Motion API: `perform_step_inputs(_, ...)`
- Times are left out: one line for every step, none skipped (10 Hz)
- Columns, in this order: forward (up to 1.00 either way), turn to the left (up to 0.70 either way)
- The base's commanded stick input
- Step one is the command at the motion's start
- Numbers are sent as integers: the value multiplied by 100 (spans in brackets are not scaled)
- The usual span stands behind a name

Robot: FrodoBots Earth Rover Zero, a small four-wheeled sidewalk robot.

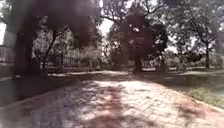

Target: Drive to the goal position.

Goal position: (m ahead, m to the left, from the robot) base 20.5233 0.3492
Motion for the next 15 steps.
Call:
perform_step_inputs(70,0)
perform_step_inputs(70,0)
perform_step_inputs(70,0)
perform_step_inputs(70,0)
perform_step_inputs(70,0)
perform_step_inputs(70,0)
perform_step_inputs(70,0)
perform_step_inputs(70,0)
perform_step_inputs(70,0)
perform_step_inputs(70,0)
perform_step_inputs(70,0)
perform_step_inputs(70,0)
perform_step_inputs(70,0)
perform_step_inputs(70,0)
perform_step_inputs(70,0)
